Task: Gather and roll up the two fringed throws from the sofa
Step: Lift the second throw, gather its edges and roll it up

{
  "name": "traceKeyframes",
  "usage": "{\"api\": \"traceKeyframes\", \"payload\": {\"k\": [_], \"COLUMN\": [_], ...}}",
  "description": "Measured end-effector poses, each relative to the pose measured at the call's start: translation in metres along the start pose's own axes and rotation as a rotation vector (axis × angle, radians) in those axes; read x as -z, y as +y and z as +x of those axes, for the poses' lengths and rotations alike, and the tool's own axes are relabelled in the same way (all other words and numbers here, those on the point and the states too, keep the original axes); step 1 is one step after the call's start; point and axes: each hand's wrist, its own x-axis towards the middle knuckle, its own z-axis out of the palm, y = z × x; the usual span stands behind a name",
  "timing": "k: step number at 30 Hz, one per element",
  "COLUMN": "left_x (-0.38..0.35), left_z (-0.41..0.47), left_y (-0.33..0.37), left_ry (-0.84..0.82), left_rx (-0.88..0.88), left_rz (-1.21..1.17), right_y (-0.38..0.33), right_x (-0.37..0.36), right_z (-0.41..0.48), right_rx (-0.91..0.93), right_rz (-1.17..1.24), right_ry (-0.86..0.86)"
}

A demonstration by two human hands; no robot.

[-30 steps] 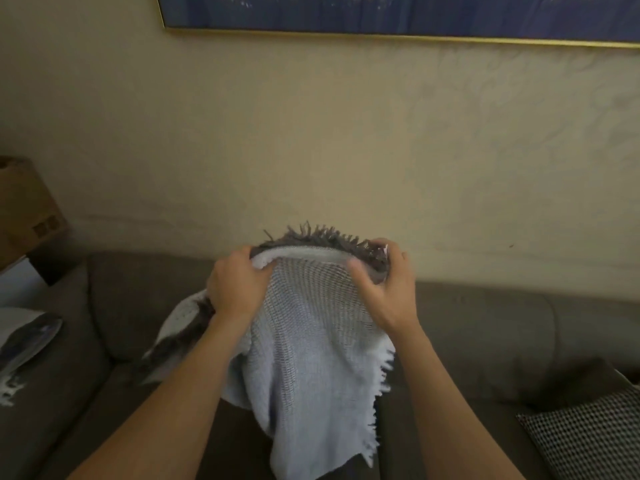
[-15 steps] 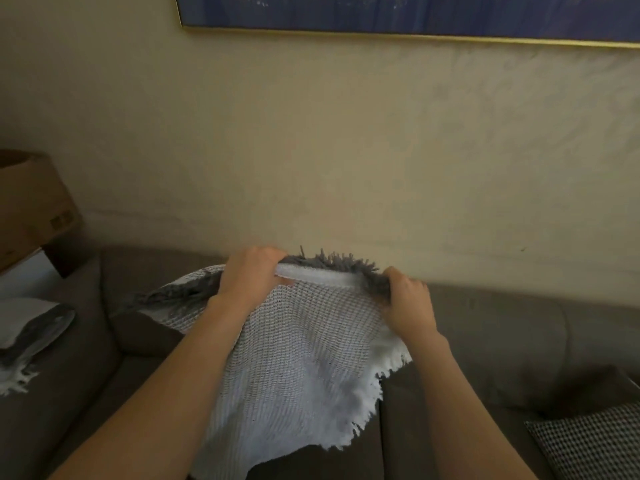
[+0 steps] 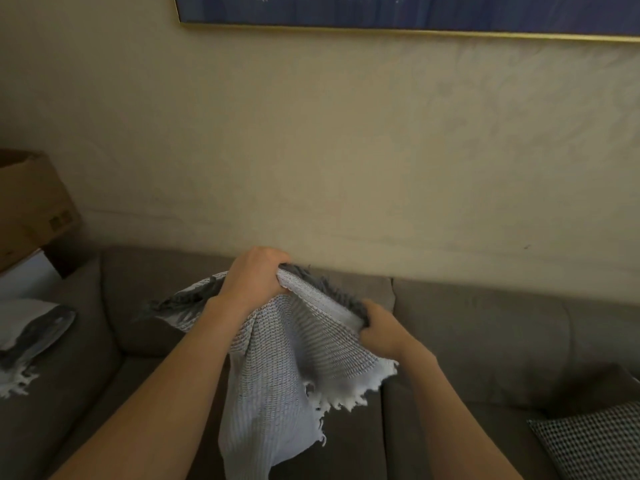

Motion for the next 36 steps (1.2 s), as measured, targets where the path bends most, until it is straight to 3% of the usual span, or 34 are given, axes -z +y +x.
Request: {"api": "traceKeyframes", "payload": {"k": [4,7,11,16,22,25,27,31,36], "left_x": [-0.002,-0.008,-0.016,-0.027,-0.033,-0.031,-0.029,-0.041,-0.033], "left_z": [0.0,-0.001,-0.005,-0.021,-0.027,-0.019,-0.014,-0.017,-0.017], "left_y": [-0.005,-0.009,-0.012,-0.026,-0.031,-0.033,-0.036,-0.039,-0.027], "left_ry": [0.001,-0.027,-0.045,0.015,0.005,0.117,0.239,0.154,-0.148], "left_rx": [0.031,0.042,0.079,0.232,0.428,0.528,0.454,0.174,0.124], "left_rz": [0.046,0.107,0.119,0.142,0.206,0.171,0.134,0.06,-0.026], "right_y": [-0.009,-0.012,-0.027,-0.047,-0.05,-0.049,-0.049,-0.045,-0.036], "right_x": [-0.008,-0.001,0.017,0.015,0.012,0.016,0.023,0.025,0.02], "right_z": [-0.013,-0.011,-0.006,-0.011,-0.005,-0.006,-0.008,-0.01,-0.013], "right_rx": [0.01,-0.003,0.09,0.302,0.17,0.08,0.016,0.013,-0.002], "right_rz": [0.137,0.02,-0.141,-0.026,0.286,0.434,0.52,0.639,0.537], "right_ry": [0.121,0.216,0.524,0.901,0.997,1.081,1.148,1.059,0.711]}}
